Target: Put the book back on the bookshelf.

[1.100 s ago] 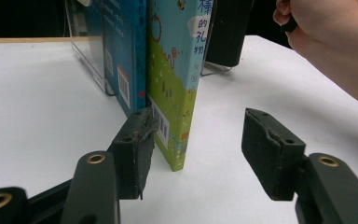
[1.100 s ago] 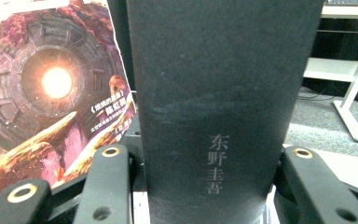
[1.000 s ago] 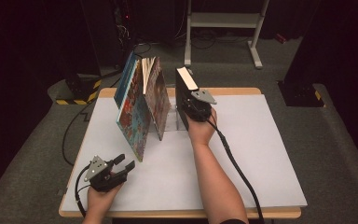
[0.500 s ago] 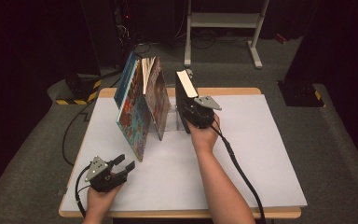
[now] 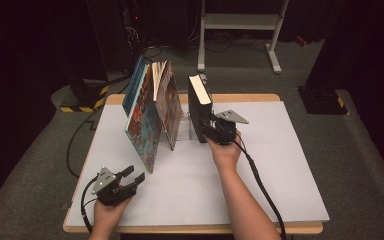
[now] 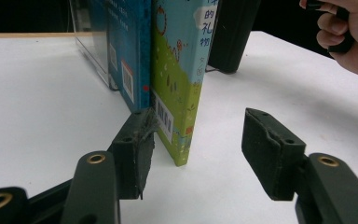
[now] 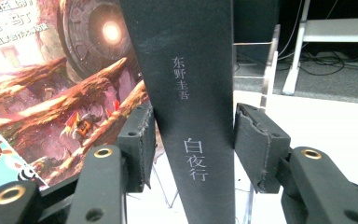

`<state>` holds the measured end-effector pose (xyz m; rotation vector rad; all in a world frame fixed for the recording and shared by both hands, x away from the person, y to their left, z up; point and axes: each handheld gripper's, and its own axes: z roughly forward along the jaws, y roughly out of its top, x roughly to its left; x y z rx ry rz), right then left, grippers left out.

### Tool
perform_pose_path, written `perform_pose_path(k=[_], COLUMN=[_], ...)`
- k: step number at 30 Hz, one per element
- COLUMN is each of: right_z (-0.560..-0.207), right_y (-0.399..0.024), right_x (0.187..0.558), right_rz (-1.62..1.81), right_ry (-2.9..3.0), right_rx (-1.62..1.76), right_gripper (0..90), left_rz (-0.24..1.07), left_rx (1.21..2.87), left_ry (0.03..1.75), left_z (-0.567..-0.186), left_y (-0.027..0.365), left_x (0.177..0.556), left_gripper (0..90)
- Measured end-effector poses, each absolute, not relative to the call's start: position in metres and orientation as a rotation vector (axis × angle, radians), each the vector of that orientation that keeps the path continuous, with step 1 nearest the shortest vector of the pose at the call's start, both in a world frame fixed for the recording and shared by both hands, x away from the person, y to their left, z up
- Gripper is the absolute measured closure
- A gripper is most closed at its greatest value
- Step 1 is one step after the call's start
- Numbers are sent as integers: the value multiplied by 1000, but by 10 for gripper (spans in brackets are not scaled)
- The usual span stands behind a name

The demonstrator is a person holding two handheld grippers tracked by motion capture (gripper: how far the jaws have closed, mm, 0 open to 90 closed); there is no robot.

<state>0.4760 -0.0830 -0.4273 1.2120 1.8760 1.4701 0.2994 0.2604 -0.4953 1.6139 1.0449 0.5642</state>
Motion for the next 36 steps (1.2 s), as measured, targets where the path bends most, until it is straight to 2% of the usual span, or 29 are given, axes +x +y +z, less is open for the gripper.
perform_pose_path(k=[31,36], right_z=[-426,-425], right_y=[-58,-61], right_x=[488,484], right_rz=[1504,1506], right_ry=[1894,1905], right_rx=[1229,1202], right_gripper=[454,396], left_rz=[570,577], left_rx=[1634,1632], left_ry=[1053,1064], left_z=[-497,-496], left_y=[261,262], left_x=[301,301], left_gripper=[436,431])
